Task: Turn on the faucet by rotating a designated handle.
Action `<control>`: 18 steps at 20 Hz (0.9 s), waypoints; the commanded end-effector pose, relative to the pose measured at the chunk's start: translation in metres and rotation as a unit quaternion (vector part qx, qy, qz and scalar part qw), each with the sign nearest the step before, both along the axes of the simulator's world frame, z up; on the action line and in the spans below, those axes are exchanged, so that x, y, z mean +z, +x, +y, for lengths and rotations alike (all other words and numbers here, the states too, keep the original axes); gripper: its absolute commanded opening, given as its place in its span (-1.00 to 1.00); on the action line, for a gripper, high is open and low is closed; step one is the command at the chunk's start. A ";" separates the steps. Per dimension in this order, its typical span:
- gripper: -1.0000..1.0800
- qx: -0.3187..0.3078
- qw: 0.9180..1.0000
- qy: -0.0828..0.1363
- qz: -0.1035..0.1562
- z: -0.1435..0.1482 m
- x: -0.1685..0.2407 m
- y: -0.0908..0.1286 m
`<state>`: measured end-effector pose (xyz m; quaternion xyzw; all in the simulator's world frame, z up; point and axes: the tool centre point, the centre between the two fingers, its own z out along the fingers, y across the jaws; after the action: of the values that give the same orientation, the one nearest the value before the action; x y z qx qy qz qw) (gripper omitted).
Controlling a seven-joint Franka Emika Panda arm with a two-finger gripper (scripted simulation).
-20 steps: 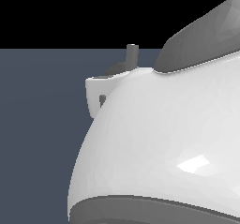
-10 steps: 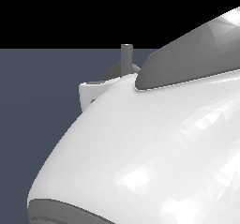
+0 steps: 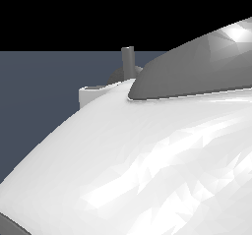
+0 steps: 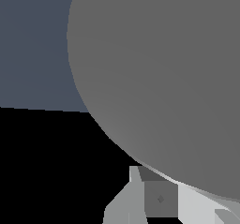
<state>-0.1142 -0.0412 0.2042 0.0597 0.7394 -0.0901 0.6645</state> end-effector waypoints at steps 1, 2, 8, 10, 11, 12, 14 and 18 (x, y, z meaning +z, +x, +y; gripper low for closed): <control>-1.00 0.016 1.000 0.003 -0.017 0.017 0.022 -0.002; -1.00 0.000 1.000 -0.001 -0.011 0.006 0.015 0.001; -1.00 0.019 1.000 0.004 -0.019 0.032 0.015 0.005; -1.00 0.025 0.999 0.006 -0.021 0.041 0.015 0.006; -1.00 0.028 0.999 0.006 -0.022 0.045 0.015 0.006; -1.00 0.032 0.999 0.007 -0.024 0.050 0.015 0.006; -1.00 0.038 0.999 0.009 -0.026 0.058 0.015 0.007; -1.00 0.051 0.998 0.012 -0.031 0.076 0.016 0.008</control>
<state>-0.1107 -0.0281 0.2040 0.0763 0.7296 -0.1054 0.6714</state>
